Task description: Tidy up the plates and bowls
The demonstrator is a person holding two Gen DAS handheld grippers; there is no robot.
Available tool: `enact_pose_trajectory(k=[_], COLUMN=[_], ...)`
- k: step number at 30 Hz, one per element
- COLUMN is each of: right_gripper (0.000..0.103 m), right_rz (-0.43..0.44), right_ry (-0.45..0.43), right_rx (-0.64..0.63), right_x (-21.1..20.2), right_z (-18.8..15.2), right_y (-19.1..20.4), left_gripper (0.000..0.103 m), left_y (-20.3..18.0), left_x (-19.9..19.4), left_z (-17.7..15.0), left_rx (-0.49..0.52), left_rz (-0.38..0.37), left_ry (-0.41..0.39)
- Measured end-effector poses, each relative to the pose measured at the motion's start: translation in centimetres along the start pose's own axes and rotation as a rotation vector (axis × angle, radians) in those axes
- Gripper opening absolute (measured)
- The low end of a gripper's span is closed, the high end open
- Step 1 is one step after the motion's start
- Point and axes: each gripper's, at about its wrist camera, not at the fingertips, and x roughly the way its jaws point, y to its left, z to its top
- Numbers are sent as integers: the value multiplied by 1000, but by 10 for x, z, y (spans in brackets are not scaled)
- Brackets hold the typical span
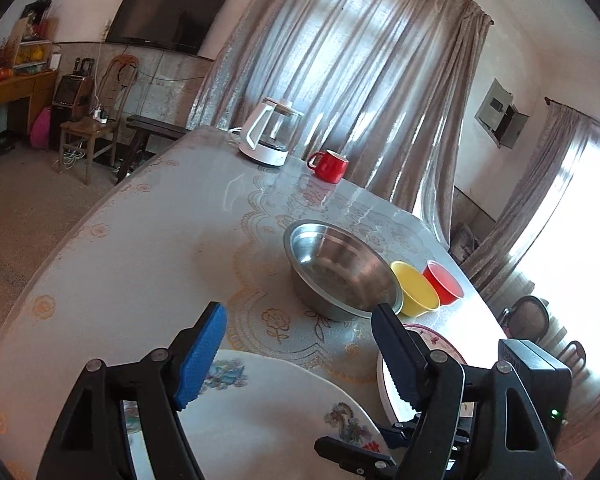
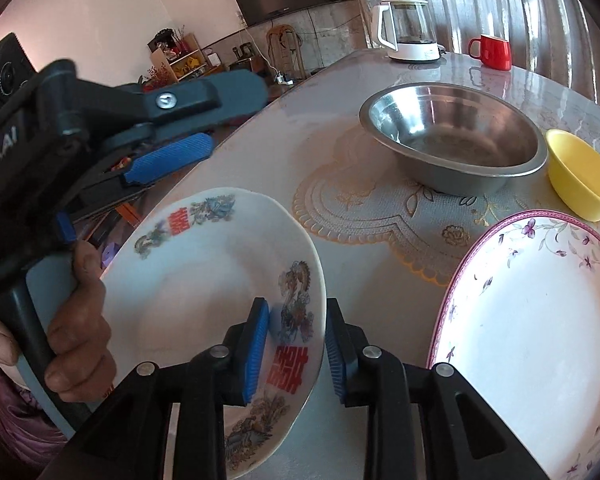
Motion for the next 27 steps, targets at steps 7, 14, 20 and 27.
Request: enact_pose_trajectory(k=[7,14,20,27], right_gripper=[27,28,28,29], right_rz=[6,24,37,28], right_ry=[11,13,6,0], right_rx=[0,-6,-13,-35], right_x=[-1,3,-3,-2], right_z=[-6,-7,-13,-14], right_y=[2,-3,-1,2], left_gripper=[76,74,62,53], left_y=[26,59,68,52], left_x=[-51,-84,-89,-79], left_z=[-12,-52,-81,-88], left_rx=[24,31,-20,-4], left_rz=[99,229,211,179], left_ry=[-2,68,122,132])
